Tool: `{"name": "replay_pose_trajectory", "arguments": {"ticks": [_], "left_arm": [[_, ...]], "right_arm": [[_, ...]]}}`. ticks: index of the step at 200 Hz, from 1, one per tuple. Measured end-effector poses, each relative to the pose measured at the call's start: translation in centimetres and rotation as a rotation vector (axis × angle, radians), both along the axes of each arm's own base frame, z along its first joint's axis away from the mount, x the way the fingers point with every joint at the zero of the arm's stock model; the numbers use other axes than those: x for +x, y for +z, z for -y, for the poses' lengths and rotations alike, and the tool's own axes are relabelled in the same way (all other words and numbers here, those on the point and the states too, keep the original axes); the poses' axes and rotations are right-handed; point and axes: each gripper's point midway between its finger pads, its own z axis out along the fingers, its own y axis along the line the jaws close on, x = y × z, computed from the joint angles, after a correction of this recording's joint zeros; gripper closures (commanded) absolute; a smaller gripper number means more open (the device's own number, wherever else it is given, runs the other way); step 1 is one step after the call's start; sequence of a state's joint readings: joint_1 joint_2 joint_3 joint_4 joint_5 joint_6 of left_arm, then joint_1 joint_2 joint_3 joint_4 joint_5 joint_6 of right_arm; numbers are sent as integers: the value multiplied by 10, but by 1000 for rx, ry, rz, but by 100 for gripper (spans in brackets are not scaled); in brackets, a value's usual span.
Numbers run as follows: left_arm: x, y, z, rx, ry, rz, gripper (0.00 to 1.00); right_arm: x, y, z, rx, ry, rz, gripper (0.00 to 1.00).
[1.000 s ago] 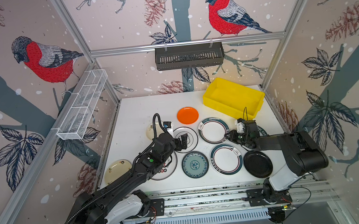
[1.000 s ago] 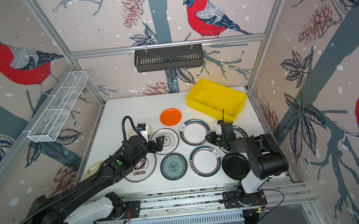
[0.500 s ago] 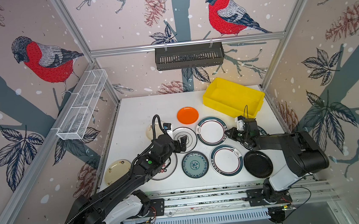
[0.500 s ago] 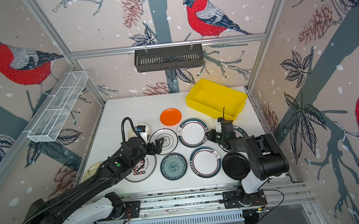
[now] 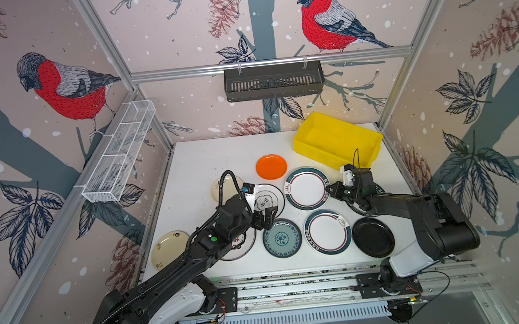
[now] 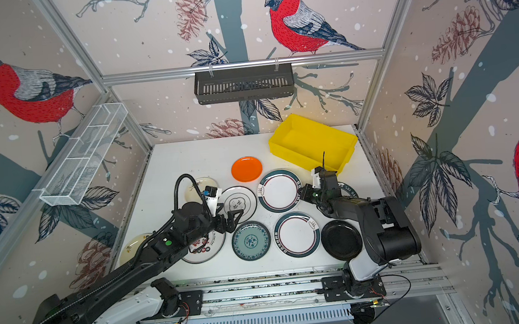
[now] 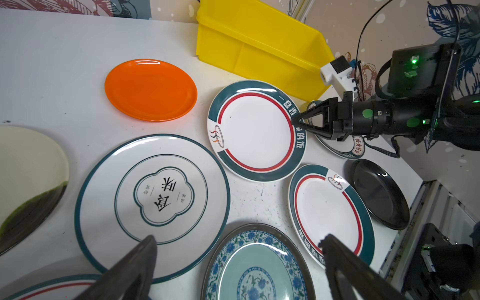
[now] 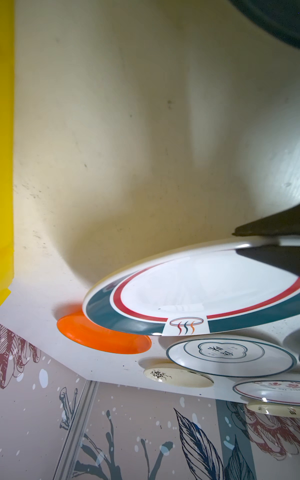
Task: Place the plates into the plastic bin on the countertop
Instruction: Pick up the plate from the center of the table.
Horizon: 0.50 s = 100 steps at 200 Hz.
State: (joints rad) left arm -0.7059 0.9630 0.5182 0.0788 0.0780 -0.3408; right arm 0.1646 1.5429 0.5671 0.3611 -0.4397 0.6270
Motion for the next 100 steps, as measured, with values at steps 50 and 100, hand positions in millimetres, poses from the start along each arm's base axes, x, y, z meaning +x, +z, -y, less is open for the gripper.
{"name": "replay_pose_trajectory", "arguments": {"ticks": [50,100], "left_arm": [[2,-4,-3,13,16,-2,2],[7,-3,-6,13,49,14,2]], "right_arm": [[-4,25,4,-25,-3,45,99],[-12,66,11,-22,-17,118,100]]}}
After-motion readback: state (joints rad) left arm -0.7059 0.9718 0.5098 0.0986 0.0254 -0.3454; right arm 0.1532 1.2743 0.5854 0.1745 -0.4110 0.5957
